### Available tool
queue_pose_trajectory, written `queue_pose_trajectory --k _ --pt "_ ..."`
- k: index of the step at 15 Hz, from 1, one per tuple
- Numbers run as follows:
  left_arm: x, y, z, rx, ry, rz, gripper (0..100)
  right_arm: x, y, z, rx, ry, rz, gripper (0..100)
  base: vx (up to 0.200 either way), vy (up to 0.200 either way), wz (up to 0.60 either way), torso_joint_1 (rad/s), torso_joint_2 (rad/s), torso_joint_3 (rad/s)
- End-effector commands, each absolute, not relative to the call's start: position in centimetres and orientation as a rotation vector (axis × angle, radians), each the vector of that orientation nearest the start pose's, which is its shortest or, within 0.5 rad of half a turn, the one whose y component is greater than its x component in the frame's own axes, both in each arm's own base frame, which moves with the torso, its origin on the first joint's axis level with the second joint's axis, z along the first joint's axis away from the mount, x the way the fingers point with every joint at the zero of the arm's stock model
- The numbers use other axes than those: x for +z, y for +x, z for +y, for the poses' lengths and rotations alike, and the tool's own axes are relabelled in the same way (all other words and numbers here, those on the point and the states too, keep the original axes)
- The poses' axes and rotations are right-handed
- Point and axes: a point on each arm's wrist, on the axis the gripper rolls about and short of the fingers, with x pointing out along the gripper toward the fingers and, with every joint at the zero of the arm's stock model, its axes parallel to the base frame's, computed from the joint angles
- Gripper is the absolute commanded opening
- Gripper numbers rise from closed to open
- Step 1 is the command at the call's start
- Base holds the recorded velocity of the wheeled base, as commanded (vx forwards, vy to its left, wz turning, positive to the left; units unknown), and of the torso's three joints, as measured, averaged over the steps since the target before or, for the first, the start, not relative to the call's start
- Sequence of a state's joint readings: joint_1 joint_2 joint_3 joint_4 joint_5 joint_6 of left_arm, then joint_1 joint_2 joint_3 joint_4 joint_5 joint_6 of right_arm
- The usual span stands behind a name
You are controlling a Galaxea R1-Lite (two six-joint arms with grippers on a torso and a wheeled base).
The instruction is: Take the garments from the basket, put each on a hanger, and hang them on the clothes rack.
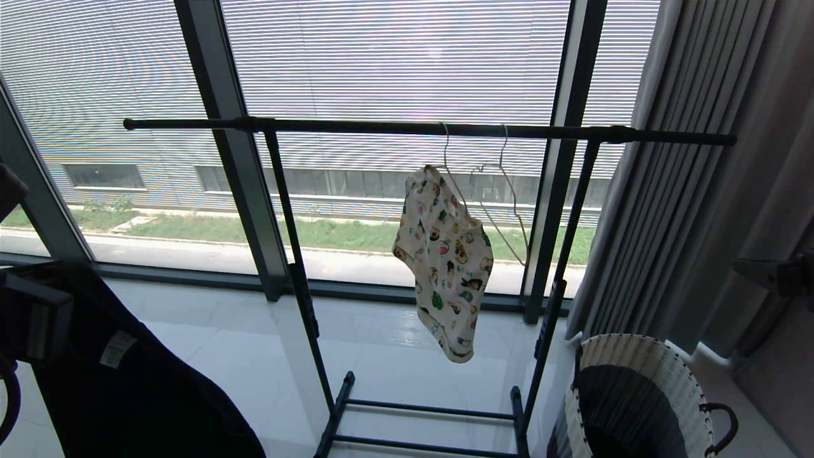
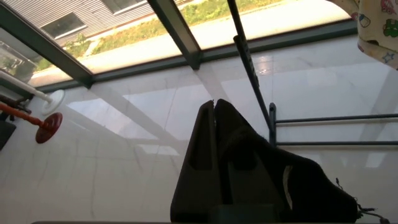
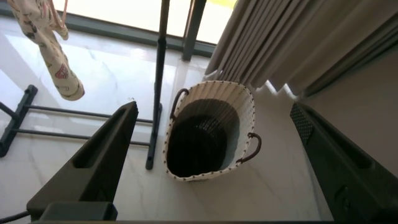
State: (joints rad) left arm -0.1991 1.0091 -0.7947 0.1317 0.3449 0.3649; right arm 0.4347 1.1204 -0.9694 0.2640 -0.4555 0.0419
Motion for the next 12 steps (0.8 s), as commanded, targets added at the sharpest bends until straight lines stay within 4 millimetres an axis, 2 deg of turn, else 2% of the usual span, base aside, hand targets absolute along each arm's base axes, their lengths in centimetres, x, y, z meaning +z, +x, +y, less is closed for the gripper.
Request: queue_pose_trajectory --k 1,8,12 --pt "25.59 12.17 -1.68 0.082 0.455 0.359 0 27.62 13.54 5.24 -0.025 -0.137 0.369 100 0.000 0.200 0.00 0.051 -0.11 -0.071" --pt "25.52 12.05 -1.66 0.082 0.455 0.359 0 27.39 13.80 5.34 -0.020 -0.149 0.358 100 0.000 0.200 0.00 0.015 -0.02 -0.009" --pt "25.15 11.80 -1.61 0.079 0.456 0.363 0 27.32 13.85 5.35 0.051 -0.134 0.368 100 0.000 0.000 0.00 0.000 0.00 0.000"
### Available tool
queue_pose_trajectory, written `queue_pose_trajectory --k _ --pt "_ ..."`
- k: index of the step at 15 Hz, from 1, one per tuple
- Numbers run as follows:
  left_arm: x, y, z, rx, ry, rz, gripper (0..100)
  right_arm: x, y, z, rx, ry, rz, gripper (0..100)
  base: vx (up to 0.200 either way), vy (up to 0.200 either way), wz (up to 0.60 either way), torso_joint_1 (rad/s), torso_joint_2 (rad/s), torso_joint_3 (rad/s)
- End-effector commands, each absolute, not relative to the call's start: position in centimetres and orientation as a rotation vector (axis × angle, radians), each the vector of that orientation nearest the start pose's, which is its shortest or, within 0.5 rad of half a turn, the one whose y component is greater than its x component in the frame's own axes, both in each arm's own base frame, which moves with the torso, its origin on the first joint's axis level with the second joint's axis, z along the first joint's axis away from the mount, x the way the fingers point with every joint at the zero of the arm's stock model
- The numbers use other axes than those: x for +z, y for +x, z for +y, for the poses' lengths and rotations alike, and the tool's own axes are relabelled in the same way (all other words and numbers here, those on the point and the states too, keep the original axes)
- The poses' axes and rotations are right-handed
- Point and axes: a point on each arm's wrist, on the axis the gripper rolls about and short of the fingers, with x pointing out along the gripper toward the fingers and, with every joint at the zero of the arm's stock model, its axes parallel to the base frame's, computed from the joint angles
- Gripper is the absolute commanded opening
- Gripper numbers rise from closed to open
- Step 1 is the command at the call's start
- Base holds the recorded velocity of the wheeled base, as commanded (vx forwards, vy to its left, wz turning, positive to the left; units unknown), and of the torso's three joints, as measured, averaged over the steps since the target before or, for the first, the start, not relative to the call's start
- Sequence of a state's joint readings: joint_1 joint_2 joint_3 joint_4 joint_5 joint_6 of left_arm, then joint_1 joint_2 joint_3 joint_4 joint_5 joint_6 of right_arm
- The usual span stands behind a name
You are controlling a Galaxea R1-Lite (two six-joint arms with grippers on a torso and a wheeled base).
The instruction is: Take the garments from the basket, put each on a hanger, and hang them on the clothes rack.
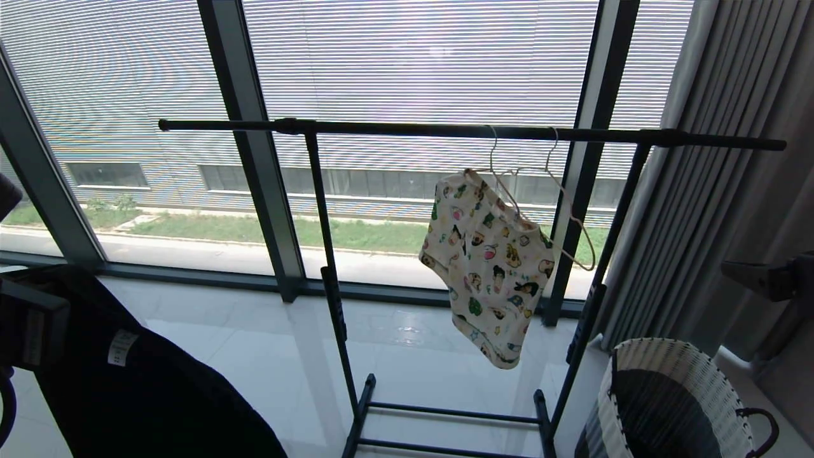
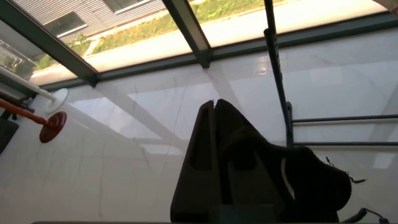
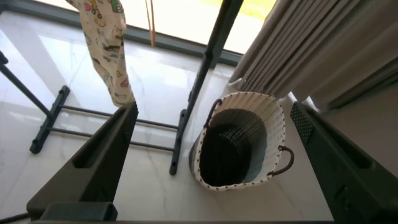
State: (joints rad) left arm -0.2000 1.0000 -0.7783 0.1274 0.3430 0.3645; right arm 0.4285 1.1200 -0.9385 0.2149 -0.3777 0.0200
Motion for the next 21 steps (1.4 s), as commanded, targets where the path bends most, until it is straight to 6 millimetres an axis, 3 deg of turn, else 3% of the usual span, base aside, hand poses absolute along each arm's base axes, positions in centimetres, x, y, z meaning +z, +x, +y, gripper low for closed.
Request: queue_pose_trajectory --k 1,5,9,21 --pt "25.0 11.7 -1.6 0.077 0.467 0.366 0 27.2 14.2 5.3 0.069 -0.139 0.381 100 0.000 0.000 0.00 0.000 0.00 0.000" --pt "25.2 11.5 -1.6 0.069 0.503 0.357 0 27.3 16.0 5.3 0.208 -0.164 0.351 100 0.000 0.000 0.00 0.000 0.00 0.000" --pt "25.2 11.5 -1.6 0.066 0.505 0.355 0 27.1 18.4 5.2 0.168 -0.177 0.324 100 0.200 0.000 0.00 -0.005 0.00 0.001" --pt "25.2 11.4 -1.6 0.065 0.503 0.353 0 26.5 18.8 5.4 0.241 -0.168 0.351 100 0.200 0.000 0.00 0.002 0.00 0.000"
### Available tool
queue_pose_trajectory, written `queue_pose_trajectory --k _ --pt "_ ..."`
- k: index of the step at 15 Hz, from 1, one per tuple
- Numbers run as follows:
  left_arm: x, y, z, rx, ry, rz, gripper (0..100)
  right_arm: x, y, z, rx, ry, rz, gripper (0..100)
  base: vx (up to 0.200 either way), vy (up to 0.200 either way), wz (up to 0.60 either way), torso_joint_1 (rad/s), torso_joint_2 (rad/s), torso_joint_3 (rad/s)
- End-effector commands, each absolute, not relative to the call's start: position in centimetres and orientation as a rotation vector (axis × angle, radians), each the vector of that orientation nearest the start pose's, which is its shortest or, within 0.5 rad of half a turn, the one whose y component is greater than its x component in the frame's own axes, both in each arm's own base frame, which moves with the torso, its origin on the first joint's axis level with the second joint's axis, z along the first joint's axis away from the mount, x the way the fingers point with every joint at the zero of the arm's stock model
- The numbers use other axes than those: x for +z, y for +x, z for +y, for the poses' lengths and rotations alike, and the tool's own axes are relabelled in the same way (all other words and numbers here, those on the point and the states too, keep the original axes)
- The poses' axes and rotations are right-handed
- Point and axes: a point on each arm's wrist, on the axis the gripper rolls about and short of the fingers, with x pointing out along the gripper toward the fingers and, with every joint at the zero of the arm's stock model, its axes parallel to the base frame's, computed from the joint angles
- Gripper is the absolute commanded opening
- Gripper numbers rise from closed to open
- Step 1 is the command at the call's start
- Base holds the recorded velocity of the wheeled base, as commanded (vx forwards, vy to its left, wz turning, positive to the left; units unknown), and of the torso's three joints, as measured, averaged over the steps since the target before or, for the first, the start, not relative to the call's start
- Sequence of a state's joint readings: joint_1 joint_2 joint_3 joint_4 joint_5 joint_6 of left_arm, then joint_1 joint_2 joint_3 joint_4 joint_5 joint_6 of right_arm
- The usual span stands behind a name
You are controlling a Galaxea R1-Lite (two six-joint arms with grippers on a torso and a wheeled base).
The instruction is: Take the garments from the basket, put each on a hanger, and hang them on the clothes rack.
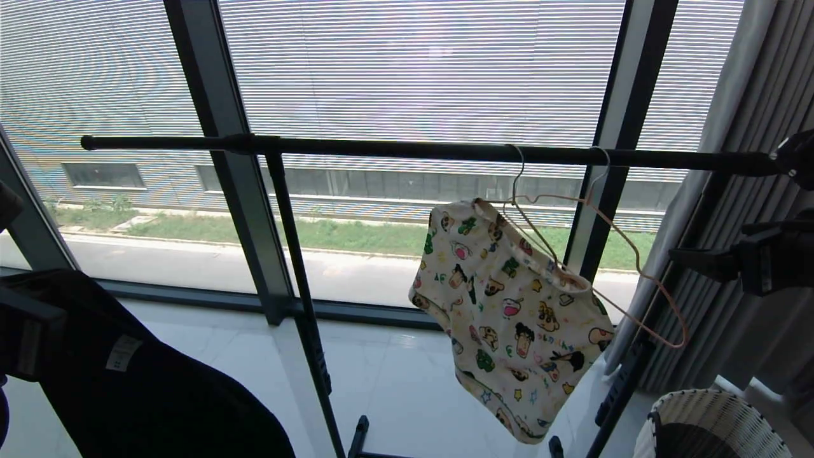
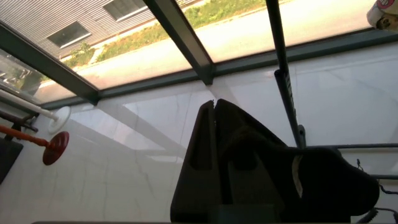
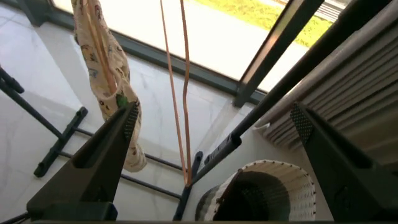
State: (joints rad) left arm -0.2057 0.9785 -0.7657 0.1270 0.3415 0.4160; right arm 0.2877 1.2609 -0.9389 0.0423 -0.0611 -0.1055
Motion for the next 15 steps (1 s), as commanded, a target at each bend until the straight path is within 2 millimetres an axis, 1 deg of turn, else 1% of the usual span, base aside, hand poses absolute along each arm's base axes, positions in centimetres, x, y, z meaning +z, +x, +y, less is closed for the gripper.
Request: queue_pose_trajectory --k 1,2,3,6,10,12,15 --pt "25.1 11.4 -1.6 0.065 0.504 0.354 0 26.3 19.1 5.4 0.258 -0.163 0.361 100 0.200 0.000 0.00 0.002 0.00 0.007" --pt "25.2 11.3 -1.6 0.065 0.503 0.353 0 26.2 19.2 5.2 0.284 -0.155 0.367 100 0.200 0.000 0.00 0.002 0.01 -0.002" --pt "25.2 11.2 -1.6 0.066 0.503 0.350 0 26.0 19.3 5.1 0.304 -0.149 0.381 100 0.000 0.000 0.00 0.000 0.00 0.000" --pt "25.3 10.6 -1.4 0.069 0.500 0.332 0 24.8 20.8 4.5 0.377 -0.110 0.448 100 0.000 0.000 0.00 0.000 0.00 0.000" --pt "25.5 10.0 -1.3 0.076 0.494 0.310 0 23.3 22.5 4.7 0.450 -0.081 0.512 100 0.000 0.000 0.00 0.000 0.00 0.000" --pt "25.7 9.6 -1.2 0.080 0.489 0.293 0 22.2 23.9 4.7 0.478 -0.066 0.547 100 0.000 0.000 0.00 0.000 0.00 0.000" --pt "25.7 9.4 -1.2 0.082 0.488 0.287 0 21.1 26.1 4.1 0.467 -0.069 0.526 100 0.000 0.000 0.00 0.000 0.00 0.000"
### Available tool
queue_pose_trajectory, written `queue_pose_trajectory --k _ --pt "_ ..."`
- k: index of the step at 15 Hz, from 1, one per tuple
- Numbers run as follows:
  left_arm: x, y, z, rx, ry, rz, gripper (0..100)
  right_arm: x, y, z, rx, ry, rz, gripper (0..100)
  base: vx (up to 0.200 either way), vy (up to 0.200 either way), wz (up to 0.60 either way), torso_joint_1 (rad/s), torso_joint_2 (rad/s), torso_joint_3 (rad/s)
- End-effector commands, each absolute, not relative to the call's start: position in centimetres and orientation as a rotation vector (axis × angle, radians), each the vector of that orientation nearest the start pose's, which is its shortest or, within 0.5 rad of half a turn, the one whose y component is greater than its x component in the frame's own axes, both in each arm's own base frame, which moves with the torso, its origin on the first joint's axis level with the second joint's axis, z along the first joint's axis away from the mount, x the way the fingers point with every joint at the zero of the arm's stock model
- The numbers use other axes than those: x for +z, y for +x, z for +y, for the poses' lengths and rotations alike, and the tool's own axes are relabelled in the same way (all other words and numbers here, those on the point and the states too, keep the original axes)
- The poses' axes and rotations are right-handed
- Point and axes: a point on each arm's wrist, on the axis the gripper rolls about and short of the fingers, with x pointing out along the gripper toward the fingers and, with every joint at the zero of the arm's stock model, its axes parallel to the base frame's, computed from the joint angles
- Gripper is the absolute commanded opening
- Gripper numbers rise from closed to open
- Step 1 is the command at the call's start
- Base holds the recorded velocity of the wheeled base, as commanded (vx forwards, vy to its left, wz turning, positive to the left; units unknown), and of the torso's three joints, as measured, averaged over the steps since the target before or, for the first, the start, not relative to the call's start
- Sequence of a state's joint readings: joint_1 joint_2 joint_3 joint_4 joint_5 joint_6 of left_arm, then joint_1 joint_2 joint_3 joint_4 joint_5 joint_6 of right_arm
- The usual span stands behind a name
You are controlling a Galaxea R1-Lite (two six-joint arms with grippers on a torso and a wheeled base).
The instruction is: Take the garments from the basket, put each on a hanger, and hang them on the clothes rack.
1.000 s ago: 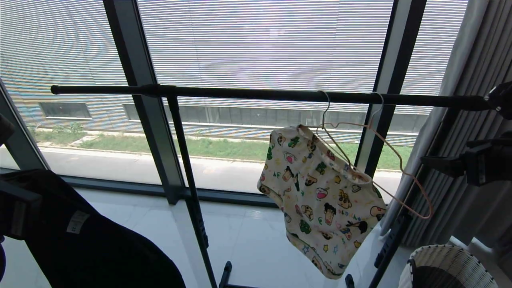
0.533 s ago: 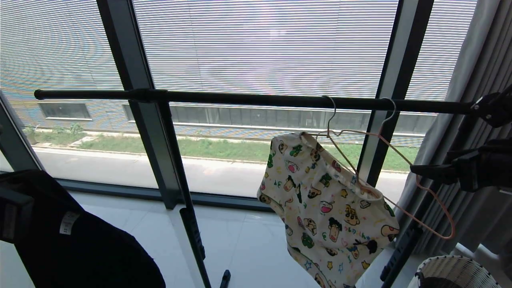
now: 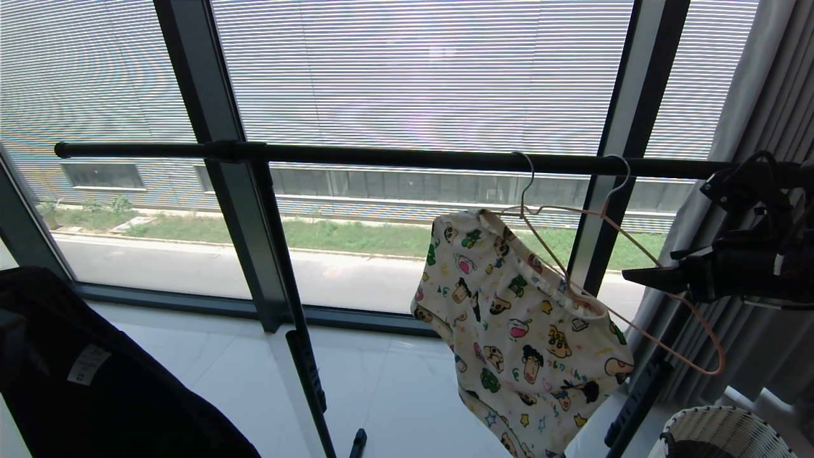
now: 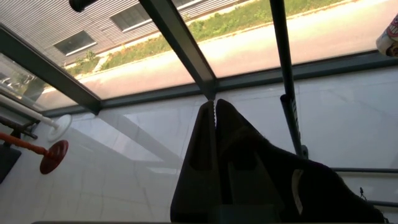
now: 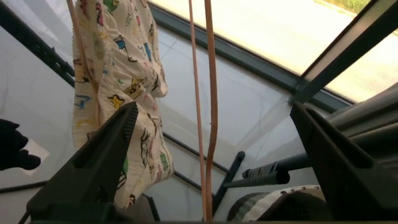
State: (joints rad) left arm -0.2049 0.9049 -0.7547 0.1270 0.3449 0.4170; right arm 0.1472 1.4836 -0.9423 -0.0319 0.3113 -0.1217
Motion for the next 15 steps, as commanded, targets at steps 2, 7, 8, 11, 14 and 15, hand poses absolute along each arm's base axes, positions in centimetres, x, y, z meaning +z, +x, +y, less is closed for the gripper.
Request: queue_pose_trajectory --k 2,7,8,11,14,15 --pt "25.8 9.4 -1.2 0.083 0.488 0.286 0 20.6 26.5 3.8 0.496 -0.071 0.533 100 0.000 0.000 0.00 0.000 0.00 0.000" --pt "25.8 9.4 -1.2 0.082 0.489 0.286 0 19.9 26.7 4.0 0.560 -0.051 0.552 100 0.000 0.000 0.00 0.000 0.00 0.000" --pt "25.8 9.4 -1.2 0.082 0.491 0.288 0 19.8 26.8 4.0 0.564 -0.050 0.556 100 0.000 0.000 0.00 0.000 0.00 0.000" --pt "25.8 9.4 -1.2 0.082 0.495 0.286 0 19.1 27.5 4.2 0.566 -0.049 0.565 100 0.000 0.000 0.00 0.000 0.00 0.000" --pt "25.8 9.4 -1.2 0.082 0.495 0.286 0 18.4 28.0 4.6 0.580 -0.054 0.556 100 0.000 0.000 0.00 0.000 0.00 0.000" --pt "25.7 9.4 -1.2 0.082 0.496 0.290 0 18.4 28.0 4.9 0.589 -0.057 0.553 100 0.000 0.000 0.00 0.000 0.00 0.000"
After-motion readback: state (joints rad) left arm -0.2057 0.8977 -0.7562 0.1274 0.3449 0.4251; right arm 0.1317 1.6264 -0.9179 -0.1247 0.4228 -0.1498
